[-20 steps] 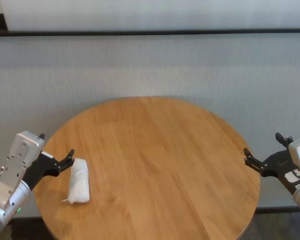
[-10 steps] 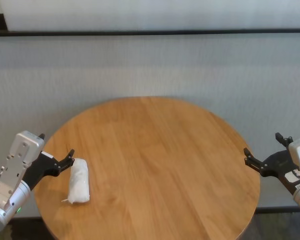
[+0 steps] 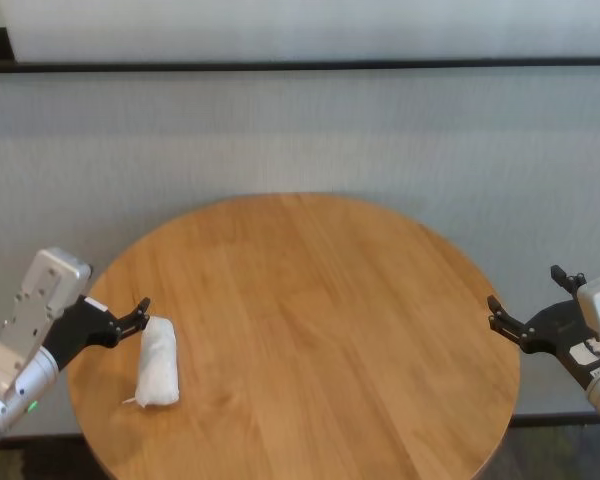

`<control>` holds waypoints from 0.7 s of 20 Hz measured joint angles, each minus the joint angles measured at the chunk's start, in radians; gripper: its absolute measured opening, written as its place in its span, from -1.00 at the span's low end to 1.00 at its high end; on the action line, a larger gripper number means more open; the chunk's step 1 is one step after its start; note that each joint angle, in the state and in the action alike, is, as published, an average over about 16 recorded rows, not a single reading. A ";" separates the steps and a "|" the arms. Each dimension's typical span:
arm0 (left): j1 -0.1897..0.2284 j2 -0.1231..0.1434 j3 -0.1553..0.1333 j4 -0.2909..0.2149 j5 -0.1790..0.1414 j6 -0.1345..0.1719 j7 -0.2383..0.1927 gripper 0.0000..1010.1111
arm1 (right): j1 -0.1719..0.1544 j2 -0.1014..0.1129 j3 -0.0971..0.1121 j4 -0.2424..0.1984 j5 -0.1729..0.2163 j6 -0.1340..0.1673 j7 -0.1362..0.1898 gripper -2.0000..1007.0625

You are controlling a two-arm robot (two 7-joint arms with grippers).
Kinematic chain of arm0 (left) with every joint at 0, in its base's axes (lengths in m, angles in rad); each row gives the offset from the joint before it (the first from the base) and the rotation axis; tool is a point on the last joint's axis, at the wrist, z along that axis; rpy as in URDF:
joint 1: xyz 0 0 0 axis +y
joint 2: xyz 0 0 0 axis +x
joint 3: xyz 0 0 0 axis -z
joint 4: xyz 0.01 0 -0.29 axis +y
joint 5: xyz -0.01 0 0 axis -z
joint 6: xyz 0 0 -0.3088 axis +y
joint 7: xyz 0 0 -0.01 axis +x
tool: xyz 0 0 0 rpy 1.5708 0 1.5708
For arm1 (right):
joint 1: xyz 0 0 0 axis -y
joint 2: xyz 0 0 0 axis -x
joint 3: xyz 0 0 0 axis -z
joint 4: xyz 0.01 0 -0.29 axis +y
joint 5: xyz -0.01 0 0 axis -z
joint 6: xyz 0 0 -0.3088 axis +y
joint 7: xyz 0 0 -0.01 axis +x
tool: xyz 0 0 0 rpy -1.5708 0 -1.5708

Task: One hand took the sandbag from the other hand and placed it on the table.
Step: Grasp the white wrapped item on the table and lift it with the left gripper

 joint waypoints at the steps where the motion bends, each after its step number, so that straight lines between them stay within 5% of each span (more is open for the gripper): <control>1: -0.005 0.002 -0.002 0.001 -0.005 0.011 -0.012 0.98 | 0.000 0.000 0.000 0.000 0.000 0.000 0.000 1.00; 14: -0.002 -0.018 -0.084 -0.023 -0.153 0.164 -0.136 0.98 | 0.000 0.000 0.000 0.000 0.000 0.000 0.000 1.00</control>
